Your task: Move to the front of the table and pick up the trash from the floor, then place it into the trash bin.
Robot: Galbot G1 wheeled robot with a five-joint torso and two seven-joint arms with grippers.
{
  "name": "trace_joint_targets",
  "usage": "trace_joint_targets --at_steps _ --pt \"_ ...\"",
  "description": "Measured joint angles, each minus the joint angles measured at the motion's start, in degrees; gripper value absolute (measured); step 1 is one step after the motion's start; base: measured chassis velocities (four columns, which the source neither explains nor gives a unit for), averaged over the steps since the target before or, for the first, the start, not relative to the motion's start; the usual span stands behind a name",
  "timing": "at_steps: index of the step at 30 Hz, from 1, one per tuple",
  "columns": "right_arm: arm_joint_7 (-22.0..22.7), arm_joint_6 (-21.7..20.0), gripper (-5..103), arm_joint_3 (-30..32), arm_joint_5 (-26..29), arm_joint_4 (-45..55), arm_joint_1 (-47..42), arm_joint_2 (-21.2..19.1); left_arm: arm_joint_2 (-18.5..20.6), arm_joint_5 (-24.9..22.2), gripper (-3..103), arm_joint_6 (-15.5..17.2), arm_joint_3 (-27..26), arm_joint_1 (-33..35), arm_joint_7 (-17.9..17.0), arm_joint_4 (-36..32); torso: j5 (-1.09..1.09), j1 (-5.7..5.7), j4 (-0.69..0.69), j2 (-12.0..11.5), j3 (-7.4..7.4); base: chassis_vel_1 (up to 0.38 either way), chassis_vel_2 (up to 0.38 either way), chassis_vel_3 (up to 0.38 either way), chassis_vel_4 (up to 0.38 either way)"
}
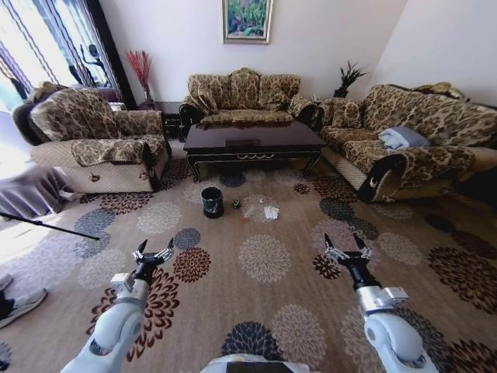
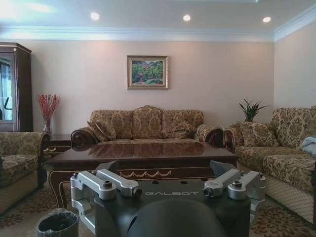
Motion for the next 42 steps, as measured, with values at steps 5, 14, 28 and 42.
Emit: trace_joint_targets --at_steps 5,14,28,42 --pt "0.12 -0.12 100 -0.07 -0.16 0.5 -0.33 0.37 -0.1 0.83 100 0.12 0.04 0.23 -0.04 -0.03 0.0 0.0 0.0 0.0 0.0 0.0 0.0 0.0 0.0" --pt "0.65 -0.43 100 -0.06 0.03 1.71 -0.48 0.83 -0.56 1.05 100 1.35 0.23 0.57 -0.21 -0.67 0.0 -0.16 0.0 -0.36 -0.16 0.0 0.0 0.0 0.0" --pt "0.76 -0.53 100 0.0 0.16 2.44 -1.1 1.41 -1.34 1.01 100 3.86 0.44 1.95 0.12 -2.34 0.0 -1.59 0.0 -3.34 -1.74 0.0 0.0 0.0 0.0" --pt "0.42 0.06 100 0.95 -0.87 5.27 -3.47 2.4 -0.89 2.79 100 4.32 0.42 2.37 0.11 -4.25 0.0 -3.53 0.0 -7.89 -4.31 0.0 0.0 0.0 0.0"
